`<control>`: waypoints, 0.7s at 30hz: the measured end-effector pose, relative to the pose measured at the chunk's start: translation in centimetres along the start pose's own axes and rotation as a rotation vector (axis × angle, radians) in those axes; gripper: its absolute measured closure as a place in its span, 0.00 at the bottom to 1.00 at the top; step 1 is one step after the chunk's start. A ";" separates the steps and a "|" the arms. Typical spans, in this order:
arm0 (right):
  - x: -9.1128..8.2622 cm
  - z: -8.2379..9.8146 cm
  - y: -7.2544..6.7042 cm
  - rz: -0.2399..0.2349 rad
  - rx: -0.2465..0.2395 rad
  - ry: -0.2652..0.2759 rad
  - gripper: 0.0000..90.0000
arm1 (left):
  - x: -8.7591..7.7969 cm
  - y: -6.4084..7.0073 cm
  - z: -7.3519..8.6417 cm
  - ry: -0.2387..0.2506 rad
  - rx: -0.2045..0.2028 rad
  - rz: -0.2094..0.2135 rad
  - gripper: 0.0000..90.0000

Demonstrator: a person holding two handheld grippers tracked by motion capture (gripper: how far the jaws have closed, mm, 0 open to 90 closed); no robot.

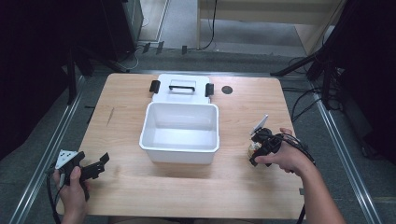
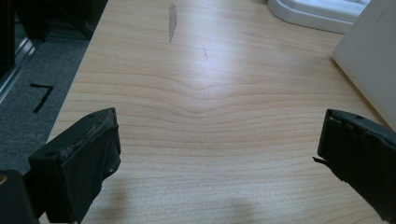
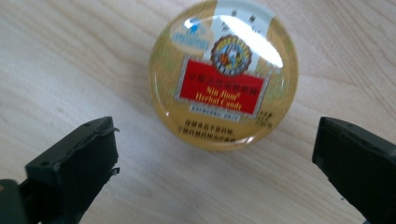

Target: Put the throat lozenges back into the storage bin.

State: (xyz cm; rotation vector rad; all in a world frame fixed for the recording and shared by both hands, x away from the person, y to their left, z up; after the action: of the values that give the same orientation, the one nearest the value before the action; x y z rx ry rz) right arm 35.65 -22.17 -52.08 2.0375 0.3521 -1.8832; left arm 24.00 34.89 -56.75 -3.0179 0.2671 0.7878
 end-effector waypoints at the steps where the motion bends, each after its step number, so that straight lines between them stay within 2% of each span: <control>1: 0.0 -0.2 -0.1 0.002 0.013 -0.005 0.00 | 0.0 0.0 0.0 0.001 -0.002 0.000 0.00; 8: 0.3 -1.7 -0.3 0.004 0.048 0.013 0.00 | 0.0 0.0 0.0 0.003 -0.005 0.001 0.00; 10: 0.5 -2.2 -0.2 0.001 0.078 0.013 0.04 | 0.0 0.0 0.0 0.002 -0.004 0.002 0.00; 19: 1.3 -2.8 -0.2 0.012 0.105 -0.002 0.11 | 0.0 0.0 0.0 0.003 -0.006 0.002 0.00; 21: 1.5 -2.8 -0.1 0.015 0.126 -0.012 0.14 | 0.0 0.0 0.0 0.003 -0.007 0.003 0.00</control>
State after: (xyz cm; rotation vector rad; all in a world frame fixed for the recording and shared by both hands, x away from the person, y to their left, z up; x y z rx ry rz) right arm 38.30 -20.97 -53.45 2.1018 0.2190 -1.9528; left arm 24.01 34.92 -56.75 -3.0258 0.2690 0.7855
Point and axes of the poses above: each handheld gripper's, and its own axes: x roughly forward along the jaws, z roughly out of its underside, y roughly to its right, the point moved 3 cm from there along x, roughly forward along the jaws, and after that the axes turned 12 degrees about x, right-handed, at the moved point
